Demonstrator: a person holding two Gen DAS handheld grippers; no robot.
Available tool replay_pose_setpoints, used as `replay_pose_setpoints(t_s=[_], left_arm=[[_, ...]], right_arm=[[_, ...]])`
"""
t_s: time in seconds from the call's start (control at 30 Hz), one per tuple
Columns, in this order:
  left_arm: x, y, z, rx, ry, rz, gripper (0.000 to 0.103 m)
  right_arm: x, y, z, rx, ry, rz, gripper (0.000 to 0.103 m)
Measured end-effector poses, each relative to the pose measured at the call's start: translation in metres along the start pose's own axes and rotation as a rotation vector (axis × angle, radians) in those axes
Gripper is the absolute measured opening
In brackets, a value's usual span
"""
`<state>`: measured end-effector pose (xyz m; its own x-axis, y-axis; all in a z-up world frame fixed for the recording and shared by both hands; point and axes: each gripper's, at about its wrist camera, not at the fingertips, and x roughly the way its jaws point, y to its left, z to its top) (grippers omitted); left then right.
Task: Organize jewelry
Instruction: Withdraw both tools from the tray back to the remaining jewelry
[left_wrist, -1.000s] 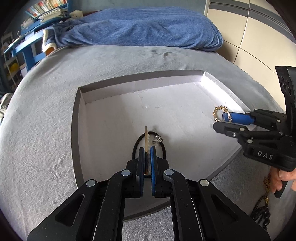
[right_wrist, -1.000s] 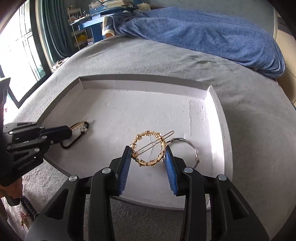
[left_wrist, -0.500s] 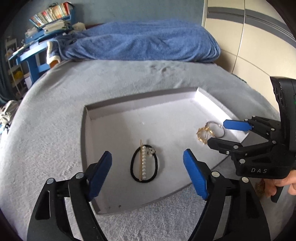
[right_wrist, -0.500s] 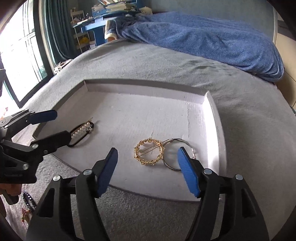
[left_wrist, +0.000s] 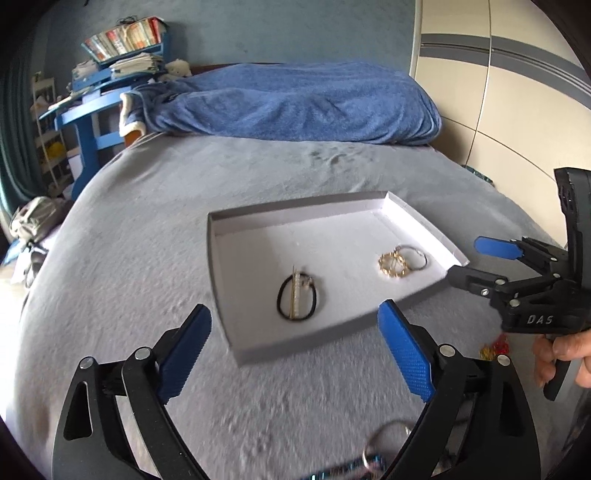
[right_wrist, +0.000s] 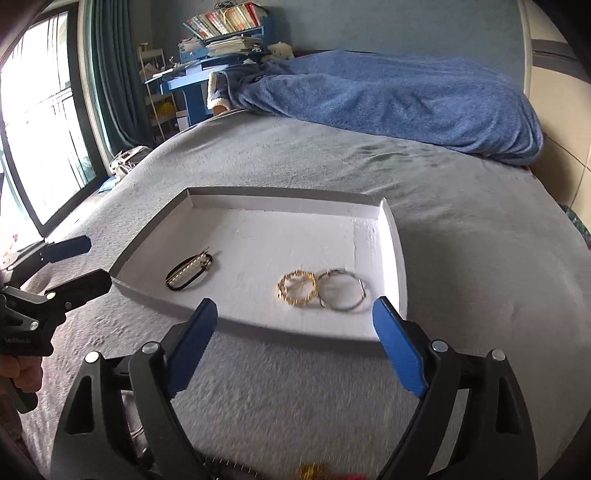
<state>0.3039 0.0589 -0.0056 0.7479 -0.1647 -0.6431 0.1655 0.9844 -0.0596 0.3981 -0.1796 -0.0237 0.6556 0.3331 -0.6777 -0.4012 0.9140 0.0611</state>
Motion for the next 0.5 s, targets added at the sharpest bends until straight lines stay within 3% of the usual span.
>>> replay_pose_setpoints(t_s=[0.5], left_arm=[[-0.044, -0.010, -0.056, 0.000, 0.027, 0.035, 0.093]], right_arm=[[-0.049, -0.016, -0.052, 0.062, -0.003, -0.053, 0.092]])
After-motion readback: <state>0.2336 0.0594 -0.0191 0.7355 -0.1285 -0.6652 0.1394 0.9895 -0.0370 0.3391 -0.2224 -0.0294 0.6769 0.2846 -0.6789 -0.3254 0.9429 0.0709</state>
